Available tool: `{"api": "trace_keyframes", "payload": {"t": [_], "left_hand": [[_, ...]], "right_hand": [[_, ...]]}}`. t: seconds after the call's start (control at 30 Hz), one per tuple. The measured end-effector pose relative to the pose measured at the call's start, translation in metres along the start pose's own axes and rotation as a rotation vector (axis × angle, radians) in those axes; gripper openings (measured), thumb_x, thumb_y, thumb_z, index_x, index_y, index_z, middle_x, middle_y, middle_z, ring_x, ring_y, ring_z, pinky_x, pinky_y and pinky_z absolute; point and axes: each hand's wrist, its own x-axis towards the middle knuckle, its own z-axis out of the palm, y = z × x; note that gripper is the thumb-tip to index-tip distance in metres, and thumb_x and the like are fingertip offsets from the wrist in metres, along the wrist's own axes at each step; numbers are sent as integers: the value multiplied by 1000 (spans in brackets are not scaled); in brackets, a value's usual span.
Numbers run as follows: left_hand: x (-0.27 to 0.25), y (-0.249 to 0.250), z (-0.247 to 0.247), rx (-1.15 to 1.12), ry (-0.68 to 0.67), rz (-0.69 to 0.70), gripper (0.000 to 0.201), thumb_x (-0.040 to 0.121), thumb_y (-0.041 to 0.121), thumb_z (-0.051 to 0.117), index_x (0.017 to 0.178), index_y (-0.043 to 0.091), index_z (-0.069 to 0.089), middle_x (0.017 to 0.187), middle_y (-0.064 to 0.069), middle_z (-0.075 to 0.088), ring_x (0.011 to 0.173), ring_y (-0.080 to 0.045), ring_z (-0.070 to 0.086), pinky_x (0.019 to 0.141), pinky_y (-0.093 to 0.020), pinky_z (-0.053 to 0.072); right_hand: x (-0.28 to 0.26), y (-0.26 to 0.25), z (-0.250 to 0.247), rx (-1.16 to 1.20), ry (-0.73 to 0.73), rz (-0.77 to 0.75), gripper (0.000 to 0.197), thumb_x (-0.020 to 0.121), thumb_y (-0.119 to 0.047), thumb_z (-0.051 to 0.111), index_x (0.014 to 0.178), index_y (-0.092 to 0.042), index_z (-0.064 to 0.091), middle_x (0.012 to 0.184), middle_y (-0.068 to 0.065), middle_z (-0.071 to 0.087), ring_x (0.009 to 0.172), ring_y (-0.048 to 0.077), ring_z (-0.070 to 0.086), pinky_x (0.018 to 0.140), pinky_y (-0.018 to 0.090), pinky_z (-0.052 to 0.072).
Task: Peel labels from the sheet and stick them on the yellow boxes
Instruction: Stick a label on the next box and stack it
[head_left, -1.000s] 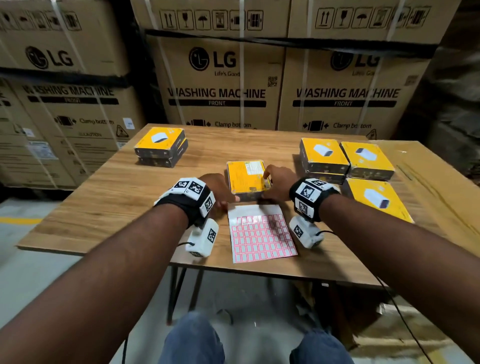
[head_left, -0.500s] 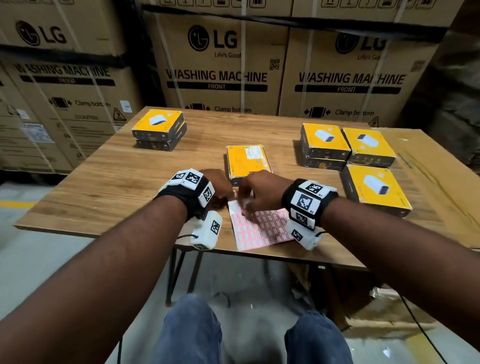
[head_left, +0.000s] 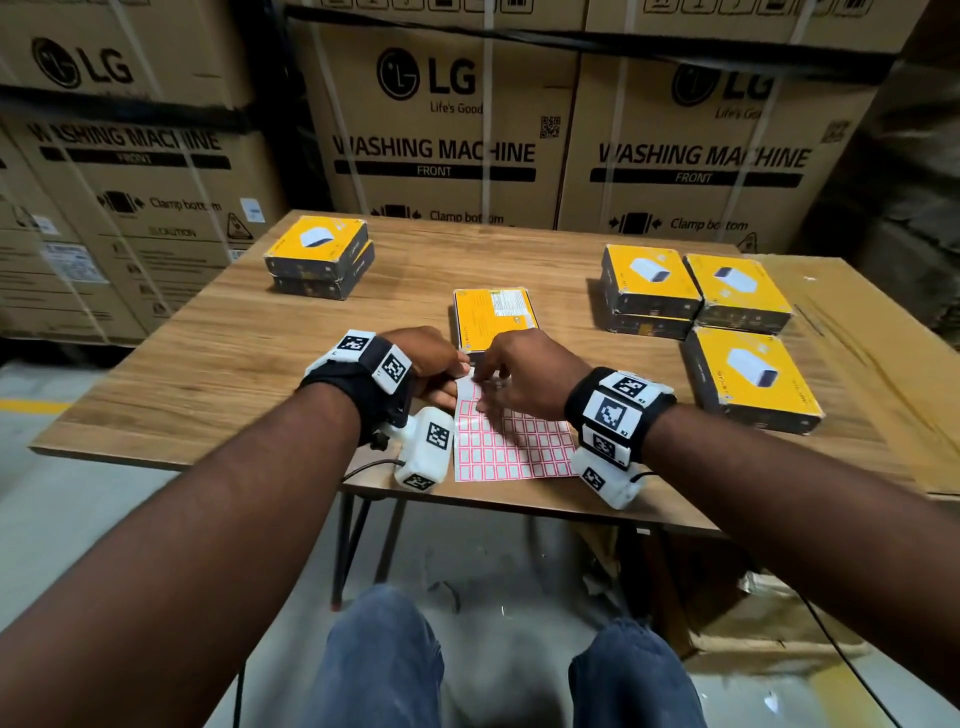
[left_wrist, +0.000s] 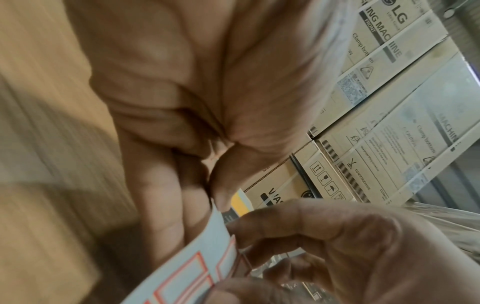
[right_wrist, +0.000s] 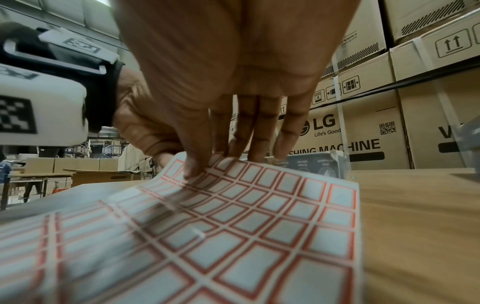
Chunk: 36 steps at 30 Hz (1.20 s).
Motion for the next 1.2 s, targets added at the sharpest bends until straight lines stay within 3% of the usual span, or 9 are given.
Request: {"api": "trace_keyframes", "payload": {"t": [0.07,0.17,0.27,0.43,0.63,0.77,0.93,1.07,1.2], "left_hand": [[1,0,0,-10,-12,-3,29,101,1,40,128,0,50,107,-21,66,81,-28,68,58,-30,60],[2,-1,0,-20,-16,-3,33,99,0,41,131,-1,49,113,-25,68,92,-33,70,74,-35,60],[2,-2,-1,-23,-16,5,35,97,-3,40,131,1,49,100,-22,69,80,-30,70,59,-31,59],[3,-5,-4,33,-46,24,31,95,-5,48,124,3,54,96,-20,70,81,-28,70,55,-27,58],[8,-10,-3,111,-64,76,25,89,-7,62,110,6,61,91,-17,67,83,-28,66,83,-41,57],[11,-4,-9,383,99,130,13,85,17,74,94,7,70,89,-12,71,85,-28,66,84,-40,57],[11,6,-22,607,362,222,52,79,30,80,121,14,55,114,-7,65,104,-25,62,85,-33,49],[17,14,-13,652,339,282,81,77,27,81,144,22,35,132,-9,56,119,-27,55,89,-30,43],[24,17,-1,659,289,279,90,79,24,80,151,21,25,145,-10,48,127,-30,50,92,-30,42]], "right_hand": [[-1,-1,1,6,5,2,25,79,-26,78,103,-22,75,105,-3,69,93,14,61,75,31,52],[0,-1,2,2,12,3,20,80,-19,73,98,-26,75,102,-5,70,90,14,62,75,35,55],[1,-1,2,9,-5,1,17,77,-17,76,92,-24,74,94,-6,70,87,14,63,72,30,53],[2,-1,-7,49,-84,-27,13,79,-25,79,91,-21,76,88,-11,67,80,4,56,65,16,40],[3,1,-11,63,-94,2,9,86,-25,73,90,-18,70,85,-7,64,81,11,57,62,17,37],[3,12,-20,150,-71,108,7,90,-20,68,95,-15,69,87,-5,64,82,12,59,61,12,38],[6,38,-38,266,18,343,8,87,-23,72,89,-16,70,85,-7,65,76,4,56,58,17,38],[14,46,-42,322,25,438,5,87,-17,71,82,-17,70,79,-4,65,70,9,56,58,22,40],[19,51,-42,299,52,486,5,85,-21,73,83,-19,70,93,-4,64,92,12,54,76,24,39]]}}
